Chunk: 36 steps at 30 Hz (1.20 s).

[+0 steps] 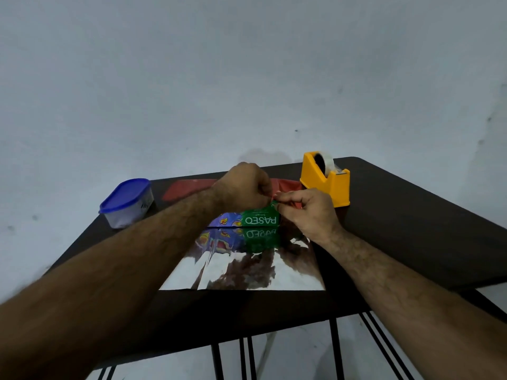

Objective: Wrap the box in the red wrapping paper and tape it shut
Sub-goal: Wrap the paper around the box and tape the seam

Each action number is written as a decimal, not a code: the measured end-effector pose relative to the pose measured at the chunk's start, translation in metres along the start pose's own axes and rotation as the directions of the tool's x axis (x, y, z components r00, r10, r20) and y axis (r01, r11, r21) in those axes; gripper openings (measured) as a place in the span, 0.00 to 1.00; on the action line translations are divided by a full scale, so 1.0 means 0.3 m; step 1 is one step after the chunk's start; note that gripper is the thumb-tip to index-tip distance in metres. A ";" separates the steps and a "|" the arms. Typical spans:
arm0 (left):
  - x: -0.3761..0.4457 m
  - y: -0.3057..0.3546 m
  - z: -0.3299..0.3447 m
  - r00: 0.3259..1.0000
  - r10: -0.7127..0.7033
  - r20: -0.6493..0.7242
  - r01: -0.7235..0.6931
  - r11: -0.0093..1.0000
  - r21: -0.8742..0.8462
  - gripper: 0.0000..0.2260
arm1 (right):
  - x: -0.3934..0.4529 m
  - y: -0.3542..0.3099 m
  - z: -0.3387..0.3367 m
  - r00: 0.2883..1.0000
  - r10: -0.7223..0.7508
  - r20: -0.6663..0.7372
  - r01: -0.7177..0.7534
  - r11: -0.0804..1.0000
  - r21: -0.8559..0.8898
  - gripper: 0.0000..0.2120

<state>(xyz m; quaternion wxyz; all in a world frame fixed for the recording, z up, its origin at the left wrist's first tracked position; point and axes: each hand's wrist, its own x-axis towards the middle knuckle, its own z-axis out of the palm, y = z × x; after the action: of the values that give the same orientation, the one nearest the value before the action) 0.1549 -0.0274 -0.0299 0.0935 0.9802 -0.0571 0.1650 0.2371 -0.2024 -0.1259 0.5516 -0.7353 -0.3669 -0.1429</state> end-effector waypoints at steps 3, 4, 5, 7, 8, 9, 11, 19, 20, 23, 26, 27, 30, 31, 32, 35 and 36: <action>-0.017 0.028 0.013 0.993 0.116 0.024 -0.119 0.970 0.212 0.06 | -0.003 -0.004 0.002 1.000 0.000 0.011 0.000 0.999 -0.040 0.11; -0.018 0.028 0.017 0.993 0.119 0.016 -0.120 0.967 0.225 0.07 | -0.002 -0.003 0.003 1.000 0.011 0.015 -0.010 0.999 -0.045 0.12; -0.020 0.022 0.017 0.993 0.115 0.002 -0.113 0.969 0.221 0.08 | -0.001 -0.002 0.004 0.999 0.032 0.020 -0.032 0.999 -0.032 0.12; -0.022 -0.001 0.009 0.996 0.083 -0.017 -0.079 0.981 0.177 0.11 | 0.007 -0.006 -0.002 0.995 0.092 0.041 -0.092 0.996 0.004 0.12; -0.020 -0.010 -0.001 0.998 0.053 -0.030 -0.049 0.992 0.116 0.13 | 0.013 -0.014 -0.011 0.991 0.124 0.051 -0.126 0.991 0.034 0.13; -0.015 -0.015 -0.013 0.998 0.021 -0.062 -0.020 1.000 0.021 0.13 | 0.022 -0.021 -0.021 0.985 0.159 0.061 -0.164 0.983 0.082 0.13; 0.007 -0.006 -0.032 0.981 -0.068 -0.181 0.025 0.973 -0.228 0.07 | 0.044 -0.043 -0.048 0.973 0.225 0.050 -0.230 0.953 0.196 0.12; 0.202 0.157 0.063 0.965 -0.178 -0.195 0.099 0.928 -0.358 0.04 | 0.234 -0.062 -0.294 0.808 0.425 -0.408 -0.487 0.871 -0.058 0.05; 0.231 0.188 0.085 0.968 -0.171 -0.186 0.103 0.939 -0.327 0.05 | 0.253 -0.062 -0.327 0.762 0.505 -0.405 -0.573 0.818 -0.059 0.06; 0.315 0.256 0.151 0.966 -0.216 -0.142 0.176 0.952 -0.249 0.08 | 0.291 -0.054 -0.365 0.655 0.695 -0.297 -0.716 0.696 0.053 0.10; 0.386 0.295 0.220 0.958 -0.265 -0.111 0.248 0.958 -0.145 0.18 | 0.331 -0.021 -0.365 0.635 0.744 -0.206 -0.748 0.660 0.075 0.14; 0.405 0.303 0.238 0.954 -0.280 -0.111 0.266 0.956 -0.126 0.19 | 0.349 -0.005 -0.365 0.630 0.753 -0.189 -0.754 0.651 0.082 0.16; 0.434 0.318 0.283 0.942 -0.313 -0.118 0.300 0.947 -0.117 0.17 | 0.376 -0.021 -0.373 0.603 0.790 -0.113 -0.792 0.609 0.036 0.09; 0.438 0.318 0.294 0.936 -0.326 -0.129 0.311 0.942 -0.123 0.17 | 0.379 -0.036 -0.380 0.588 0.805 -0.076 -0.809 0.588 -0.022 0.08; 0.439 0.317 0.300 0.930 -0.338 -0.142 0.320 0.938 -0.133 0.17 | 0.383 -0.050 -0.387 0.572 0.820 -0.039 -0.819 0.566 -0.096 0.12; 0.441 0.306 0.313 0.921 -0.361 -0.146 0.336 0.926 -0.172 0.18 | 0.381 -0.096 -0.397 0.537 0.842 0.038 -0.818 0.532 -0.219 0.20; 0.442 0.306 0.315 0.922 -0.359 -0.144 0.334 0.927 -0.173 0.18 | 0.381 -0.095 -0.397 0.540 0.841 0.032 -0.819 0.533 -0.213 0.20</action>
<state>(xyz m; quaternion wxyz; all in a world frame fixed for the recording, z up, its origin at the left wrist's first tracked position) 0.2959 -0.1467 -0.0583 0.1970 0.9473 0.1139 0.2256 0.3193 -0.2644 0.0063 0.4622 -0.8733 0.0054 0.1538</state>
